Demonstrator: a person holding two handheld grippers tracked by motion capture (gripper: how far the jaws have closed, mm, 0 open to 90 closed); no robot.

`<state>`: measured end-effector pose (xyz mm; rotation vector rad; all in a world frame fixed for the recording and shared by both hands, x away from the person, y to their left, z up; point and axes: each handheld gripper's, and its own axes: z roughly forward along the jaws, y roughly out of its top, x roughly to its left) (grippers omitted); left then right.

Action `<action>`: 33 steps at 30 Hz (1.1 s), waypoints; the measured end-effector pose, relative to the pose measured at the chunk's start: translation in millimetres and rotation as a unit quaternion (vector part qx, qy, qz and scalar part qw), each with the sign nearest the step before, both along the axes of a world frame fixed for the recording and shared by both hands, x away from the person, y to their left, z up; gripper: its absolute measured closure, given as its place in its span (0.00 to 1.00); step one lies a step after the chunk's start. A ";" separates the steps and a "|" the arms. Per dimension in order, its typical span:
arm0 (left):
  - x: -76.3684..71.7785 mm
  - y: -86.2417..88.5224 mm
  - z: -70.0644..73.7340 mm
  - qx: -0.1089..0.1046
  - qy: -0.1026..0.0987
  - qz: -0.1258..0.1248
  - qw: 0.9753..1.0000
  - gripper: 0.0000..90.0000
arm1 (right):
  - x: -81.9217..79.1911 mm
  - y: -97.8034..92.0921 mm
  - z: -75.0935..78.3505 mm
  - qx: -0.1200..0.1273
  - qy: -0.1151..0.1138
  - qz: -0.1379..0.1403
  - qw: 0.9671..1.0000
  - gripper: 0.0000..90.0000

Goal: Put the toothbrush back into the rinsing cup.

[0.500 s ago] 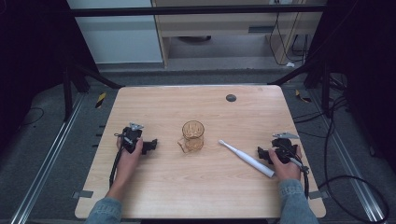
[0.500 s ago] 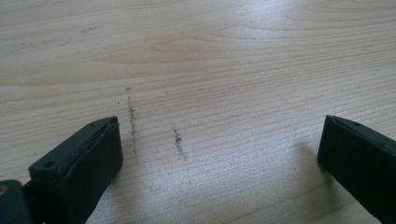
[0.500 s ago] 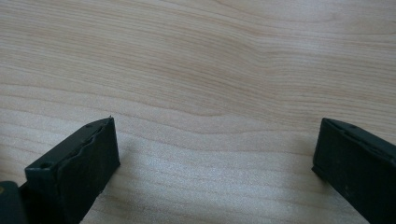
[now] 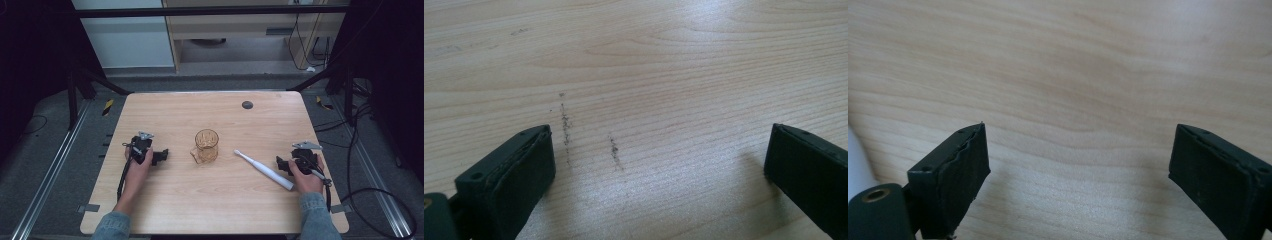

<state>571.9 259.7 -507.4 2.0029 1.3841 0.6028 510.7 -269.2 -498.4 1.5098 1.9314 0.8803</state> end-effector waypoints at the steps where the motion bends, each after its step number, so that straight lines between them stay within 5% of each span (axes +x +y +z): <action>1: 0.0 0.0 0.0 0.000 0.000 0.000 1.000 0.00 | 0.0 0.0 0.0 0.000 0.000 0.000 1.000 0.11; 3: 0.0 0.0 0.0 0.000 0.000 0.000 1.000 0.00 | -6.7 3.6 13.3 0.000 -0.017 0.012 1.000 0.13; 8: 0.0 0.1 0.1 0.001 0.000 0.000 1.000 0.00 | -12.9 10.0 23.4 -0.001 -0.018 0.037 0.999 0.12; 15: -0.1 0.1 0.1 0.001 0.000 0.000 1.000 0.00 | -24.8 29.9 39.4 -0.042 -0.008 0.087 0.995 0.15; 20: -0.1 0.1 0.1 0.001 0.000 0.000 1.000 0.00 | -30.5 46.7 49.4 -0.075 0.018 0.122 0.990 0.16; 21: -0.1 0.1 0.1 0.001 0.000 0.000 1.000 0.00 | -29.5 51.4 52.9 -0.094 0.030 0.137 0.986 0.16; 33: 0.0 0.0 0.0 0.000 0.000 0.000 1.000 0.00 | -18.1 67.4 59.0 -0.110 0.079 0.187 0.973 0.27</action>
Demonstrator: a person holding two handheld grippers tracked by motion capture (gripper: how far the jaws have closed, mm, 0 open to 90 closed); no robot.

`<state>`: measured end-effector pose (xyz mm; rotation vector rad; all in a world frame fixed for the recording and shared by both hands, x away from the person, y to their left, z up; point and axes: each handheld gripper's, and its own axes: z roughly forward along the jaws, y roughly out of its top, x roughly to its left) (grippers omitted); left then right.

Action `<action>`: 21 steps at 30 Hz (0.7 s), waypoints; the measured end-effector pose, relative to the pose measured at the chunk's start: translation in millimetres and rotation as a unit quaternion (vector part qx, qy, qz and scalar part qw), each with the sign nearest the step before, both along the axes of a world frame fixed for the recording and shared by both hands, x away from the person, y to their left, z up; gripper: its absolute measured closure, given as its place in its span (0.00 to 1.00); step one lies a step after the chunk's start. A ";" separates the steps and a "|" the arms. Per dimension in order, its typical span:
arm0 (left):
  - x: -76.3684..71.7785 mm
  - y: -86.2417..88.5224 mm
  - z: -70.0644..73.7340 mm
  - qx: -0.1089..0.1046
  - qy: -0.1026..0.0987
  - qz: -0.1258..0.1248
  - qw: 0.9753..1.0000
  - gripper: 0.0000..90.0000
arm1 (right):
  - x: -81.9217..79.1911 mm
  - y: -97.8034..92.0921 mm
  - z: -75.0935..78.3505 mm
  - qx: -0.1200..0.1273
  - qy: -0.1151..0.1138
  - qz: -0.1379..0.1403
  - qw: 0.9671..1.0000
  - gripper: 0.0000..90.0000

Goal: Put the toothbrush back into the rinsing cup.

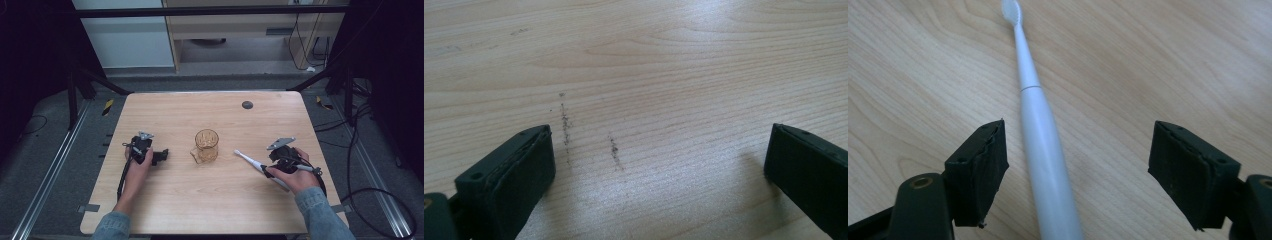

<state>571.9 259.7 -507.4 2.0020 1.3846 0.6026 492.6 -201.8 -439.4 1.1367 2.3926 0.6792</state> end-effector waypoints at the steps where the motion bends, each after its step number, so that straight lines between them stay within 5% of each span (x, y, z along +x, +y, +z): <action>1: 0.0 0.0 0.1 0.001 0.000 0.000 1.000 0.00 | 0.9 0.8 -0.7 -0.001 0.005 0.001 1.000 0.27; 21: 0.0 0.0 0.0 0.000 0.000 0.000 1.000 0.00 | 21.8 15.4 -3.8 -0.024 0.059 0.025 0.998 0.44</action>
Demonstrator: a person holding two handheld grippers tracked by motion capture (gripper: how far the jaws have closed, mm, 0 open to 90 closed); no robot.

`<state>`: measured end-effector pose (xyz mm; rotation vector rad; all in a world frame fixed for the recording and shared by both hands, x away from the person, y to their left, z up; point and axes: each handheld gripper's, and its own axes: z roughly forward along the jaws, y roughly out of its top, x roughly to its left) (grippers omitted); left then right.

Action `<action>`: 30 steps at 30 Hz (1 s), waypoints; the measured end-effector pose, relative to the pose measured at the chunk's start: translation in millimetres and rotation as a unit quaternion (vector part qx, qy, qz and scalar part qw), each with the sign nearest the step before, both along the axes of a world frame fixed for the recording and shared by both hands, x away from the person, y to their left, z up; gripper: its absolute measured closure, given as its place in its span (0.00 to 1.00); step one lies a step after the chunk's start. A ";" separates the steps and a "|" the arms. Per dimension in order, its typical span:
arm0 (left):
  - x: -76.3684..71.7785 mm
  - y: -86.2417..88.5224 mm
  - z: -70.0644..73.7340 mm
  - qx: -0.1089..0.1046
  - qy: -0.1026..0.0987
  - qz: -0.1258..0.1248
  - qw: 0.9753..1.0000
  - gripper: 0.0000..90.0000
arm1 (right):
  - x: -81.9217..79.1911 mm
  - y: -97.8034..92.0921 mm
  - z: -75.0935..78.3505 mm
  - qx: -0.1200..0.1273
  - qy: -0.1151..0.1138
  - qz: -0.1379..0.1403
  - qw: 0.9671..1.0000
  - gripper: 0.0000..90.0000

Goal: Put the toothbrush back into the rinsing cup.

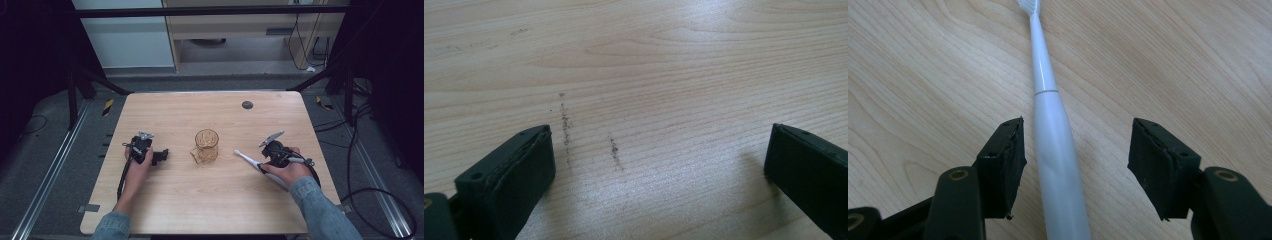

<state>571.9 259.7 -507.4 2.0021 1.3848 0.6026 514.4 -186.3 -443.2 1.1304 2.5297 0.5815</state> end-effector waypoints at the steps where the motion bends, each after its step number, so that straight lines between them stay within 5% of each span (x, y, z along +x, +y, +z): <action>1: 0.0 0.0 0.0 0.000 0.000 0.000 1.000 0.00 | 1.0 1.1 -0.2 0.000 0.001 0.002 1.000 0.44; 30: 0.1 0.1 0.0 0.000 0.000 0.000 1.000 0.00 | 18.1 12.4 -22.2 -0.015 0.069 0.021 0.997 0.58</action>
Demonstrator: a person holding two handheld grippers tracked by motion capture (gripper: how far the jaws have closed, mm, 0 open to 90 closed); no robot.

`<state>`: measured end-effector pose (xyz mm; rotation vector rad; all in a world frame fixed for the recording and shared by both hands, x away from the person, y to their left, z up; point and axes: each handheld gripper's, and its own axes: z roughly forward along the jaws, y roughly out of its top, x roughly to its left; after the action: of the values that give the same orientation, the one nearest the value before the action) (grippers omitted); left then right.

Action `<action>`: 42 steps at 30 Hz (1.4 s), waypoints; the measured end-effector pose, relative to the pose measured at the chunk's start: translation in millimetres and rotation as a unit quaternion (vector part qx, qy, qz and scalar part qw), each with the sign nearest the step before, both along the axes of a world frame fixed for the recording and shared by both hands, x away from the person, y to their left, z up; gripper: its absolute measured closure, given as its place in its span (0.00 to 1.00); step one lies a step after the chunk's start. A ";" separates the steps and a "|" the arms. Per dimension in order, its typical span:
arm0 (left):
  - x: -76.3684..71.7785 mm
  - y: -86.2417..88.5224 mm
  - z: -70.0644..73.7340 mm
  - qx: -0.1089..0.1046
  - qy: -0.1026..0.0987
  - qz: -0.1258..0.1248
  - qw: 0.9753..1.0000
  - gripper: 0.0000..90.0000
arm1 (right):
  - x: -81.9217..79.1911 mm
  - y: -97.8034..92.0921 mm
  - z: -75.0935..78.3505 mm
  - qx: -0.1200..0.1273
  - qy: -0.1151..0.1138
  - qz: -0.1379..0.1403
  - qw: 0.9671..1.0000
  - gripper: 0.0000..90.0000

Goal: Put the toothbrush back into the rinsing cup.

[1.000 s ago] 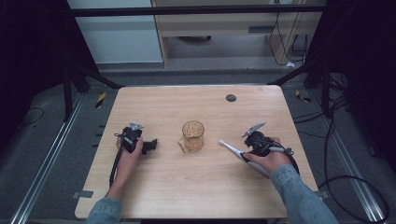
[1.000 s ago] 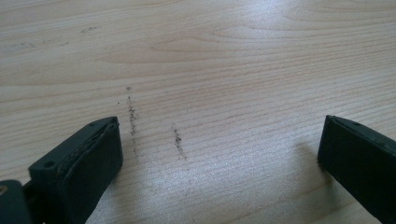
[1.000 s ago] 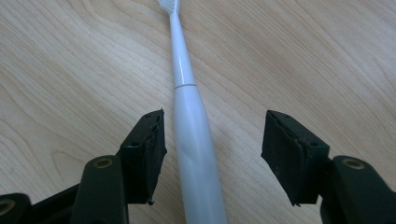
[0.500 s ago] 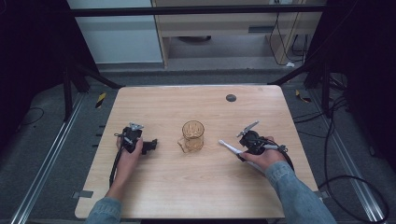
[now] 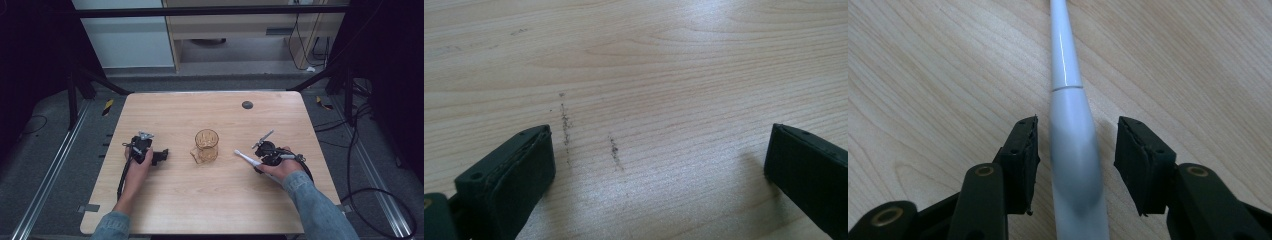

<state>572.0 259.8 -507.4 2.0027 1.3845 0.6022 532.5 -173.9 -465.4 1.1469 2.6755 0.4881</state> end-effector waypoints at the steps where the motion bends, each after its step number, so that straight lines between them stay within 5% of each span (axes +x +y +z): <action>1: 0.0 0.0 0.0 0.000 0.000 0.000 1.000 0.00 | 0.3 0.2 -0.5 -0.001 0.001 0.001 1.000 0.58; 32: 0.1 0.0 0.0 0.000 0.000 0.000 1.000 0.00 | 6.2 -3.5 -4.0 0.007 0.029 -0.003 1.000 0.74; 42: 0.1 0.0 0.0 0.000 0.000 0.000 1.000 0.00 | 7.8 -5.1 9.2 0.025 0.023 -0.013 0.999 0.74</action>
<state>572.1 259.8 -507.4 2.0027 1.3842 0.6018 540.3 -179.0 -456.3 1.2195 2.6990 0.5331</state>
